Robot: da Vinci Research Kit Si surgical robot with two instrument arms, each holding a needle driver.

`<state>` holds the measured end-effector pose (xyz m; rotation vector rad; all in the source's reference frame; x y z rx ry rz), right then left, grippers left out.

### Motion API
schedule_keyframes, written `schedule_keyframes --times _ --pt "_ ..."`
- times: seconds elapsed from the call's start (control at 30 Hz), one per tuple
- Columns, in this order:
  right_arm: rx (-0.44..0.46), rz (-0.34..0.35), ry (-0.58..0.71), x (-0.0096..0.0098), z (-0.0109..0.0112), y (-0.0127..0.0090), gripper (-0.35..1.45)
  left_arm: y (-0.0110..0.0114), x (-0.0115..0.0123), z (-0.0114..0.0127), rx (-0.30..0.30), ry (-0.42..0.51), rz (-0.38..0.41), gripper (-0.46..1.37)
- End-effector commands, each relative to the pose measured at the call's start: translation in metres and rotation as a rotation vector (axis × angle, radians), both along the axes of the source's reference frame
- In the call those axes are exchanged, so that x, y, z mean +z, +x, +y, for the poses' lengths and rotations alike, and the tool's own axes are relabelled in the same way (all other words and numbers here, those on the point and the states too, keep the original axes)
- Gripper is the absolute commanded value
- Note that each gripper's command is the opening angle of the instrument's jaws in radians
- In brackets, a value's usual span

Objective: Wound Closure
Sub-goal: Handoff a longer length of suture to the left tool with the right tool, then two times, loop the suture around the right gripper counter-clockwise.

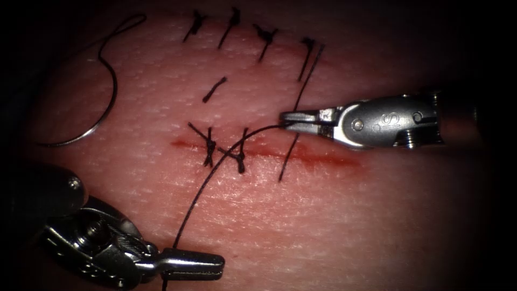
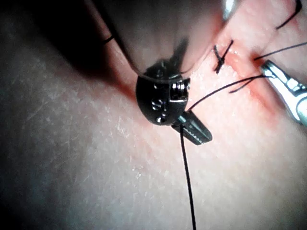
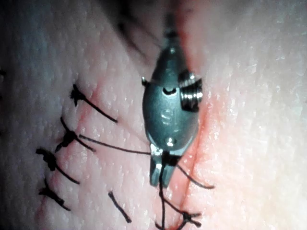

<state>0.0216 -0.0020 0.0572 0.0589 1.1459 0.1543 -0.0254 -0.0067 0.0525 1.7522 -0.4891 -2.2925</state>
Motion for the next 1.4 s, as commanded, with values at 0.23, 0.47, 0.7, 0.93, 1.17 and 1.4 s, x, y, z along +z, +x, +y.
schedule_keyframes --times 0.23,0.47,0.7,0.93,1.17,1.4 --pt "0.003 0.003 0.019 -0.0018 -0.0017 -0.0004 -0.35 0.0045 0.001 0.0011 -0.046 0.027 0.05 -0.35" --pt "0.008 0.008 0.05 -0.005 -0.0044 0.0002 -0.35 0.0058 0.0015 0.0017 -0.065 0.037 0.061 -0.35" --pt "0.065 0.029 0.047 -0.0076 -0.0045 0.0002 1.05 0.0058 0.0014 0.0019 -0.065 0.027 0.065 -0.35" --pt "0.089 0.031 0.066 -0.009 -0.004 -0.0009 1.34 0.0062 0.0003 0.0027 -0.078 -0.016 0.07 -0.35" --pt "0.154 0.06 0.08 -0.0118 -0.0024 -0.0029 1.33 0.0064 -0.0009 0.0034 -0.12 -0.057 0.062 -0.35" --pt "0.227 0.074 0.082 -0.0131 -0.0006 -0.0046 1.26 0.0061 -0.0011 0.0036 -0.144 -0.064 0.06 -0.35"
